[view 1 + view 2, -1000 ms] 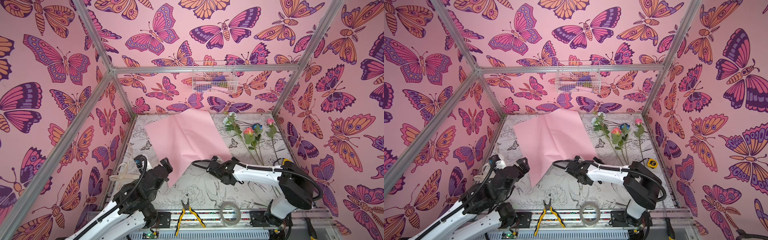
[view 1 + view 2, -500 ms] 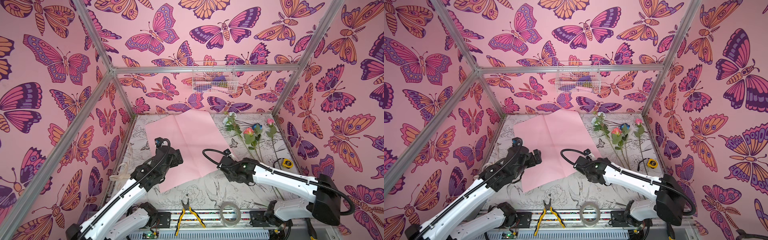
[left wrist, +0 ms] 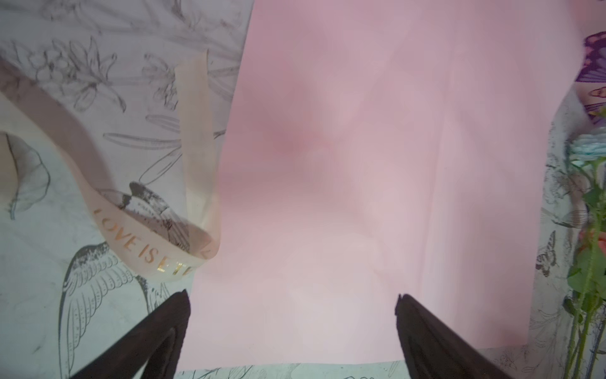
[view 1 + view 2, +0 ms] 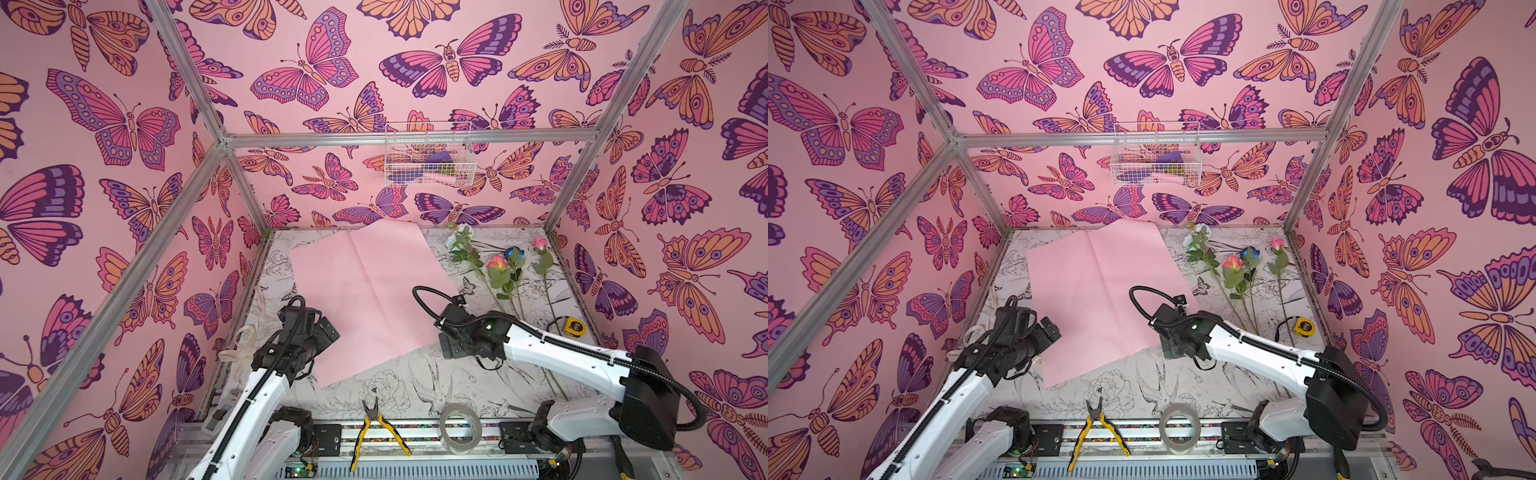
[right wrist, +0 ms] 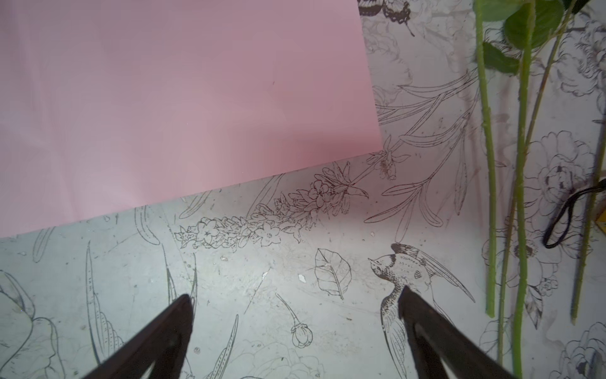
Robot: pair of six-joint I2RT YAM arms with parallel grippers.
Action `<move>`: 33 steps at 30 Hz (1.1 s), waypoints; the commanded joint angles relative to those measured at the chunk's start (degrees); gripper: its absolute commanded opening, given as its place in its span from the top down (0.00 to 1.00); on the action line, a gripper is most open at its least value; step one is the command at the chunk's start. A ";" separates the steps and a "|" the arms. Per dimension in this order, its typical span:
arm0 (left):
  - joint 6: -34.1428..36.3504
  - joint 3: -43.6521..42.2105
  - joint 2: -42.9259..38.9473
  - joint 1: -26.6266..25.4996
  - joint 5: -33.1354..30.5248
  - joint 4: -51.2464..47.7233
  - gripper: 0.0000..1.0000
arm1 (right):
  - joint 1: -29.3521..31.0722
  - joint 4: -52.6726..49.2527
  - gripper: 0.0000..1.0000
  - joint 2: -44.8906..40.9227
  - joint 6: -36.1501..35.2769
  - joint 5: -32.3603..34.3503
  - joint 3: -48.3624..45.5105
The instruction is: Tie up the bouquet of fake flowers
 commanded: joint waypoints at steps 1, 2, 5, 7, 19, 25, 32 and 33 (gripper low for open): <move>-2.16 -2.84 0.39 0.68 4.14 -1.56 0.01 | -1.44 3.55 0.01 1.01 2.67 -2.65 -0.84; -2.56 -3.50 0.79 0.75 4.36 -1.58 0.01 | -2.02 4.66 0.01 1.05 3.00 -3.17 -1.15; -3.20 -5.28 1.48 0.73 5.30 -1.62 0.02 | -3.77 8.62 0.01 0.91 3.69 -6.12 -2.62; -3.43 -6.39 1.66 0.68 5.89 -1.52 0.02 | -4.31 10.88 0.00 0.87 4.14 -7.54 -3.61; -6.83 -11.94 4.94 -1.52 7.08 1.63 0.04 | -7.78 17.02 0.00 3.64 5.93 -11.57 -5.96; -9.63 -12.32 9.08 -7.74 6.57 4.01 0.08 | -10.99 19.95 0.01 2.99 6.43 -12.59 -8.01; -13.98 -11.25 12.78 -17.76 6.62 4.81 0.16 | -15.45 21.03 0.01 2.54 5.18 -13.72 -8.44; -14.57 -10.86 12.89 -19.04 6.60 4.86 0.18 | -16.00 21.34 0.01 2.61 5.07 -14.17 -8.53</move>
